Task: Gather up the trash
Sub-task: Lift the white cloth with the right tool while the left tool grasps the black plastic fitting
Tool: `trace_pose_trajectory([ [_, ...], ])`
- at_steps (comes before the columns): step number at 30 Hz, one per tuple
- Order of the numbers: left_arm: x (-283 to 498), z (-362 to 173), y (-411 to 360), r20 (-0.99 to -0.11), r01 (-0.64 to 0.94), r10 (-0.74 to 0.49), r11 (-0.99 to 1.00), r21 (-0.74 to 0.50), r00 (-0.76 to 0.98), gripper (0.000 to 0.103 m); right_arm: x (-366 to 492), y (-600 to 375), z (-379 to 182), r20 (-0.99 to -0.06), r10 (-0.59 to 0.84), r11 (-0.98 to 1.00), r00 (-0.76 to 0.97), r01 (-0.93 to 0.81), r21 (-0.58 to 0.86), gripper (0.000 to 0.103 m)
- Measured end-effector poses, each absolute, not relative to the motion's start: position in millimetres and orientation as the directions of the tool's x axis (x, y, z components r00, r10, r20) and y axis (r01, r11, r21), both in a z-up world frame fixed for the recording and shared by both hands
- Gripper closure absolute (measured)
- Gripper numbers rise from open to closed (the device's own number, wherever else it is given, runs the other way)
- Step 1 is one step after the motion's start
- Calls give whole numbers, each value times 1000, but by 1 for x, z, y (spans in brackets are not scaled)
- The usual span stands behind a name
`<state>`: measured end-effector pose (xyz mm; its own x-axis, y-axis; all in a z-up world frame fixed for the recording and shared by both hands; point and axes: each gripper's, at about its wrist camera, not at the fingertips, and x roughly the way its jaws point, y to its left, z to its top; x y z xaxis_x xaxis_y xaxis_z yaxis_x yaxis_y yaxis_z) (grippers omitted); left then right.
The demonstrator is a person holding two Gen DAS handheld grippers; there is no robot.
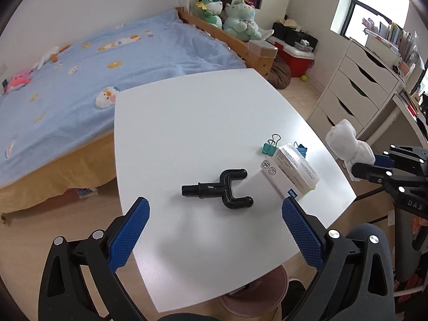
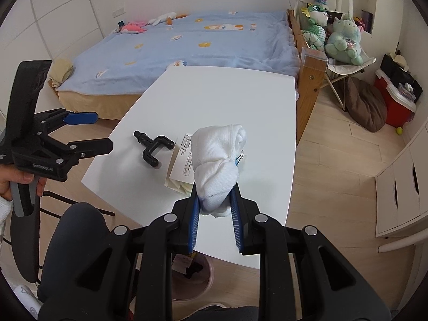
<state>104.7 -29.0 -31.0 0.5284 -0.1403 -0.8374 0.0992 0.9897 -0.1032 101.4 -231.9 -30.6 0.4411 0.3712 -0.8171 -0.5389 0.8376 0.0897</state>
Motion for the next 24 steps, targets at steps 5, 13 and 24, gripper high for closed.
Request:
trace_pose_trajectory([
  [5, 128, -50, -26, -872, 71, -128, 992, -108, 472, 8, 101, -233, -30, -816, 373, 838, 442, -537, 93, 82],
  [13, 157, -76, -27, -917, 36, -103, 995, -96, 385, 8, 100, -234, -33, -821, 365, 842, 438, -531, 91, 81],
  [24, 164, -94, -30, -936, 7, -47, 999, -48, 350, 8, 101, -235, -36, -828, 360, 842, 430, -532, 90, 81],
])
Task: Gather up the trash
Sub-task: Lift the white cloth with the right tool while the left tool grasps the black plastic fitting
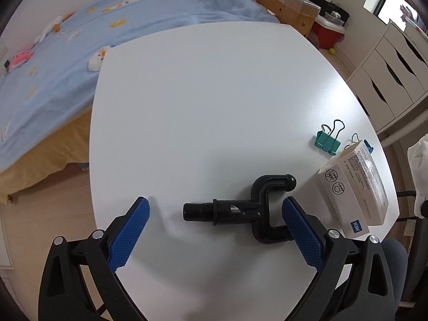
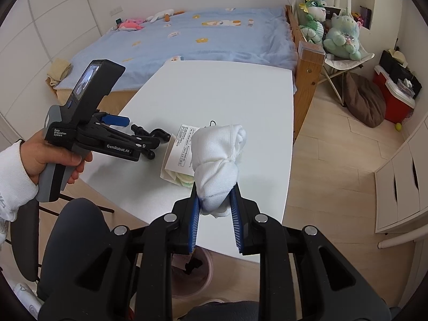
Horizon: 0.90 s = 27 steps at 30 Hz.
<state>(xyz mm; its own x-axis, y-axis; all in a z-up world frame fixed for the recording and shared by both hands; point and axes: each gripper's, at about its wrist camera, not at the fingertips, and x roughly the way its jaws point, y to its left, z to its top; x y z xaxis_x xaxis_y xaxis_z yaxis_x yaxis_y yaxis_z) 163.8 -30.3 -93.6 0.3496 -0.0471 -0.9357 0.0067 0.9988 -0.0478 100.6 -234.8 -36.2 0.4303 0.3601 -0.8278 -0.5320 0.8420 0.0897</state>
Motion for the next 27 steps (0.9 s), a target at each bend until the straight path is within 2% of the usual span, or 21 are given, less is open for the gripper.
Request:
trace_pose_trajectory([
  [3, 163, -93, -32, -938, 11, -37, 999, -36, 346, 9, 100, -234, -36, -827, 361, 840, 430, -535, 88, 81],
  [8, 162, -88, -33, -931, 21, -16, 1000, -9, 365, 31, 99, -231, -38, -828, 364, 837, 427, -540, 89, 81],
  [10, 163, -86, -35, -930, 30, -18, 1000, -8, 368, 44, 98, -231, -38, -828, 365, 836, 426, -542, 89, 81],
  [20, 155, -84, -33, -921, 32, -22, 999, -10, 389, 45, 97, -229, -39, -826, 367, 833, 428, -546, 88, 81],
  [27, 131, -61, -34, -890, 62, -30, 998, -2, 455, 45, 91, -226, -33, -819, 372, 830, 437, -552, 82, 81],
])
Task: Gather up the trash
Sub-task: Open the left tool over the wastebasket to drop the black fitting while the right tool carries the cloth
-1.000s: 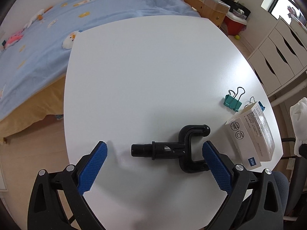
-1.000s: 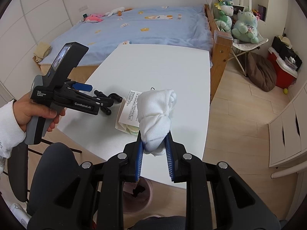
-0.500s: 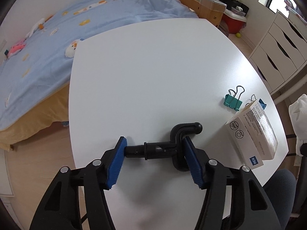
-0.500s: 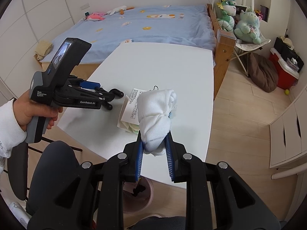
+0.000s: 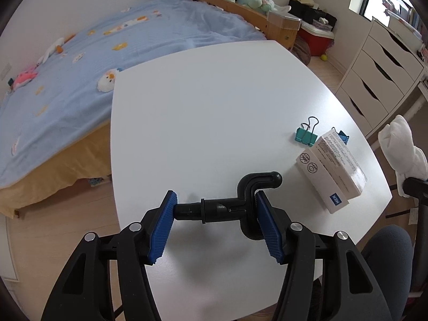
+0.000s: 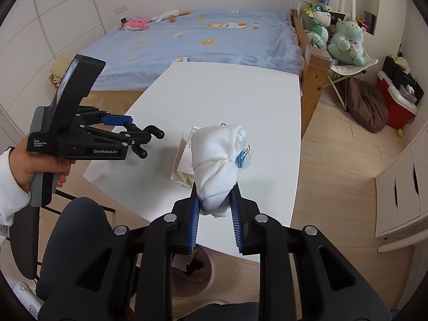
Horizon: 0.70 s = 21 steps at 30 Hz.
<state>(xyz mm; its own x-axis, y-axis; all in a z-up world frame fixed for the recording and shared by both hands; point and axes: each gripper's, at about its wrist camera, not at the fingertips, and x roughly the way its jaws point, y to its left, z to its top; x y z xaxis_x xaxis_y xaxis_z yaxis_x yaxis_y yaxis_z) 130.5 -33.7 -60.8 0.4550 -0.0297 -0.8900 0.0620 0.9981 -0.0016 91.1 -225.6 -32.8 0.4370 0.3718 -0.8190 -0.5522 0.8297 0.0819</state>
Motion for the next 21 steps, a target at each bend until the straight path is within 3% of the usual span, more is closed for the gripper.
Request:
trace_pose_trajectory([
  [12, 68, -10, -53, -803, 145, -90, 989, -5, 589, 45, 67, -226, -20, -794, 394, 820, 462, -568, 75, 81],
  [21, 26, -5, -70, -772, 199, -142, 980, -21, 619, 45, 32, -228, -12, -770, 429, 806, 472, -585, 91, 81],
])
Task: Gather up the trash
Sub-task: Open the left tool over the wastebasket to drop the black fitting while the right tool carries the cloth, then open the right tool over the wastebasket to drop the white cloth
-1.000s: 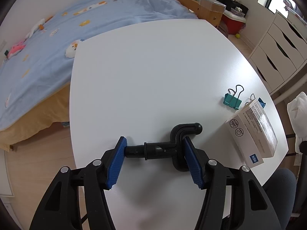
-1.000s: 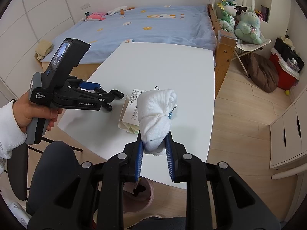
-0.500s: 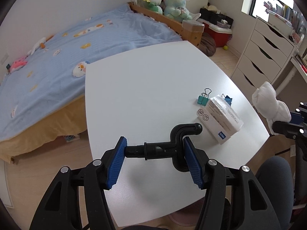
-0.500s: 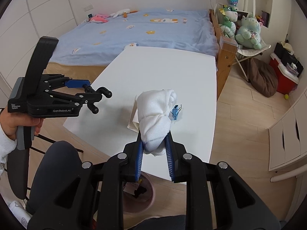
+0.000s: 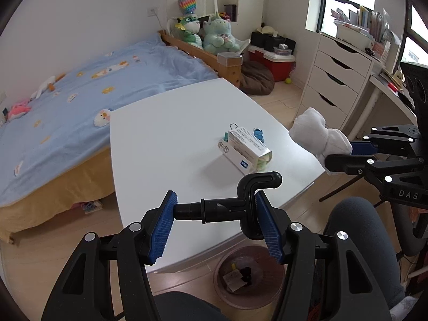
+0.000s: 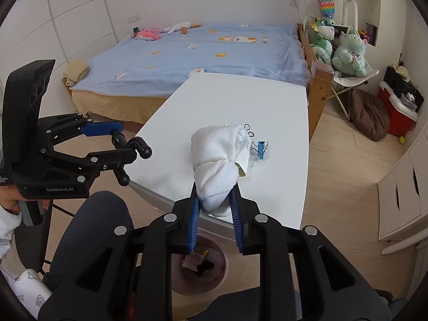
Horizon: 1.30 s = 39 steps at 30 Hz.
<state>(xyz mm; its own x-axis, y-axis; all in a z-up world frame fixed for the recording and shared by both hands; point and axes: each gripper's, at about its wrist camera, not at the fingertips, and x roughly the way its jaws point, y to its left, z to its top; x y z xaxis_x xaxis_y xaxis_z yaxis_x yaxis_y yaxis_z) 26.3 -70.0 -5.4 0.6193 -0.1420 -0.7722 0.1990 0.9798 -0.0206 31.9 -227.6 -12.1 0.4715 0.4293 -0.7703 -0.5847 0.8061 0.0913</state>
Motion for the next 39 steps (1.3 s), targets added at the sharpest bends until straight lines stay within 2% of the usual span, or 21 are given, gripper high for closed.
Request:
trace_pose_trajectory([
  [13, -21, -35, -94, -796, 256, -184, 966, -38, 577, 45, -18, -236, -17, -774, 438, 795, 457, -599, 96, 81],
  [24, -35, -45, -102, -813, 292, -235, 953, -83, 533, 44, -28, -239, -24, -785, 436, 796, 440, -595, 108, 81],
  [26, -36, -46, -103, -811, 299, -238, 951, -82, 535, 30, -28, -238, -23, -784, 439, 795, 439, -597, 110, 81],
  [27, -37, -46, -102, -804, 297, -242, 951, -86, 543, 15, -28, -238, -23, -784, 439, 794, 438, -597, 111, 81],
  [31, -35, -46, -99, -802, 284, -242, 954, -94, 546, 8, -27, -236, -24, -785, 442, 790, 433, -602, 113, 81],
  [39, -37, -43, -90, -796, 246, -214, 966, -85, 566, 8, -33, -234, -26, -786, 448, 786, 425, -606, 120, 81],
])
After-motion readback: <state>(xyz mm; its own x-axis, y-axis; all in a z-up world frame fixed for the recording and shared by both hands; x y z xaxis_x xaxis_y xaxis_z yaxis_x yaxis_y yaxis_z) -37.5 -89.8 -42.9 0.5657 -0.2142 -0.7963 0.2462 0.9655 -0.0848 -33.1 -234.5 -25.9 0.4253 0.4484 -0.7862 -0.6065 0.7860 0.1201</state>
